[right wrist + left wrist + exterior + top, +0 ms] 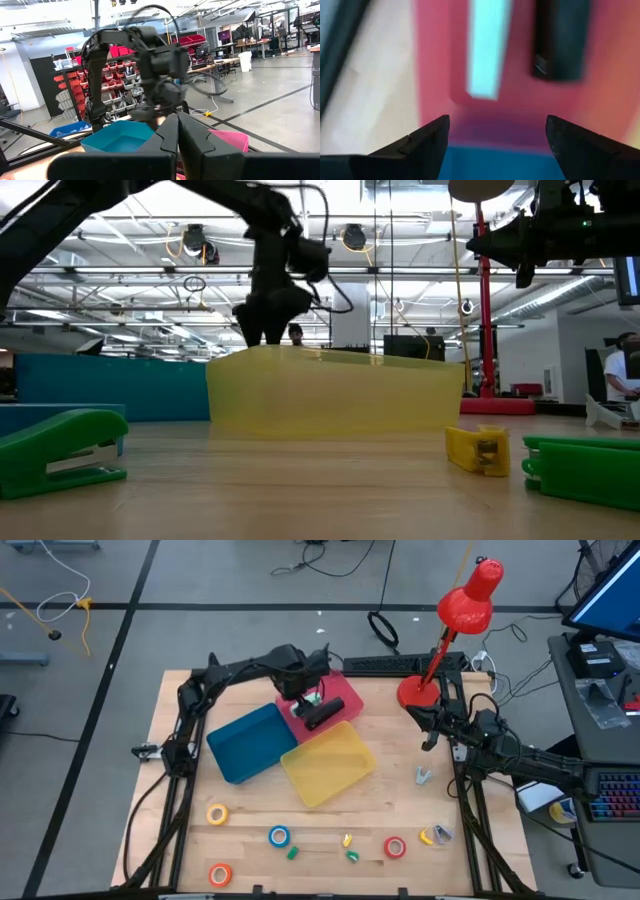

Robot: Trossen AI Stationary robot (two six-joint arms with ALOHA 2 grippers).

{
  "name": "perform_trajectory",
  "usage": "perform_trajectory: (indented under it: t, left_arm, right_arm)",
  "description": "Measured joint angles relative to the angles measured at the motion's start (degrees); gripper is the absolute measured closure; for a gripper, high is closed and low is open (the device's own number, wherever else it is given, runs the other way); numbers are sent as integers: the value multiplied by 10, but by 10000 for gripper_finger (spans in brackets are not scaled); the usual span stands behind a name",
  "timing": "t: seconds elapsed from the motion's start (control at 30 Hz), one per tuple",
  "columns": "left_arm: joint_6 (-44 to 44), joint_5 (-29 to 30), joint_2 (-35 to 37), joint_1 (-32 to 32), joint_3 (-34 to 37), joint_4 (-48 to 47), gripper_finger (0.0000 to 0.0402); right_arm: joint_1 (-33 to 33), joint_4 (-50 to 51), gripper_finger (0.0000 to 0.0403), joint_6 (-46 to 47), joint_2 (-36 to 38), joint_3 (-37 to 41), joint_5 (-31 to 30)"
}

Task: Pick and place Stapler, Stapler remover, tape
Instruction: Put the left green stapler into the red bin

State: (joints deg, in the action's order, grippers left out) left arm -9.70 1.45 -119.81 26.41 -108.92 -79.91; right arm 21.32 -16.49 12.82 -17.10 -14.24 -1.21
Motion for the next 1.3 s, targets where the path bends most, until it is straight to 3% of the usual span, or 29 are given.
perform_trajectory:
  t: [0.2,0.37,0.63,0.87,1.3]
  left_arm:
    - [-11,1,1,-87,-24,-103,89]
    - [-36,-1,12,-163,-18,-99,91]
    - [-147,1,57,-254,-18,-102,92]
    - [-229,-47,67,-322,-18,-98,92]
    - [-498,-42,62,-465,-15,39,92]
  right_arm:
    - [0,0,403,0,0,0,0]
    - [0,0,403,0,0,0,0]
    - [0,1,403,0,0,0,0]
    - [0,1,403,0,0,0,0]
    - [0,1,403,0,0,0,0]
